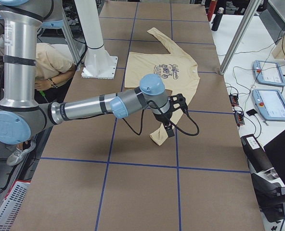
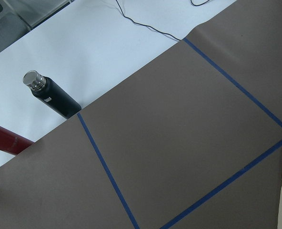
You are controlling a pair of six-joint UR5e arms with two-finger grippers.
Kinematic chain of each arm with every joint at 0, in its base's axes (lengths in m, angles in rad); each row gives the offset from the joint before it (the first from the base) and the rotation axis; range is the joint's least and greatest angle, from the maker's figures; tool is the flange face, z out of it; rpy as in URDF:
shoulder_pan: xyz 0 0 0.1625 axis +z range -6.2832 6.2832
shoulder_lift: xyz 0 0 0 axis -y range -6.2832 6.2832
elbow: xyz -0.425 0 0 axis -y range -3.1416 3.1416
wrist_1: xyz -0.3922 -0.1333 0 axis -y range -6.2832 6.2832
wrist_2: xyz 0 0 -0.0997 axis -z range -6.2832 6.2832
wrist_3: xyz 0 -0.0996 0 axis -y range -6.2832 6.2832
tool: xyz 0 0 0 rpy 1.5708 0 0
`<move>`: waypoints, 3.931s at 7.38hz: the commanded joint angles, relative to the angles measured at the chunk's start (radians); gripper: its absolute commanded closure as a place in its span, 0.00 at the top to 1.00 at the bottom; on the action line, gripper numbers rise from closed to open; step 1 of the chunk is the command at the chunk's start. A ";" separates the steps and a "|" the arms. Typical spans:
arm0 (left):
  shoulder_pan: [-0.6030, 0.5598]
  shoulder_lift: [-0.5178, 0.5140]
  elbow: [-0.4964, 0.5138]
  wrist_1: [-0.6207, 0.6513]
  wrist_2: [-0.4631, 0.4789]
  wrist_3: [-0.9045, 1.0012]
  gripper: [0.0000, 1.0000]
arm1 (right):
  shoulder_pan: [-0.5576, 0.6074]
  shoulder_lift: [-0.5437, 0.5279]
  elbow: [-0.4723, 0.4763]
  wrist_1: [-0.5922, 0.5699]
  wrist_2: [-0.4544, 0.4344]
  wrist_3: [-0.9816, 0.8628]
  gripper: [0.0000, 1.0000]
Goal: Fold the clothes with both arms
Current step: 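Move the right gripper toward the sleeve cuff nearest it, then lower the right gripper and grasp the sleeve cuff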
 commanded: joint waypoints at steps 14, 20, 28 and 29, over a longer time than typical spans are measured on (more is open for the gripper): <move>0.008 0.011 0.024 -0.018 -0.001 -0.005 1.00 | -0.538 -0.051 -0.389 0.778 -0.422 0.721 0.63; 0.006 0.011 0.024 -0.019 -0.001 -0.005 1.00 | -0.561 -0.015 -0.447 0.778 -0.467 0.723 0.55; 0.006 0.013 0.024 -0.018 -0.001 -0.005 1.00 | -0.557 -0.021 -0.304 0.761 -0.448 0.710 0.00; 0.006 0.011 0.027 -0.018 -0.001 -0.005 1.00 | -0.551 -0.005 -0.244 0.755 -0.450 0.718 0.00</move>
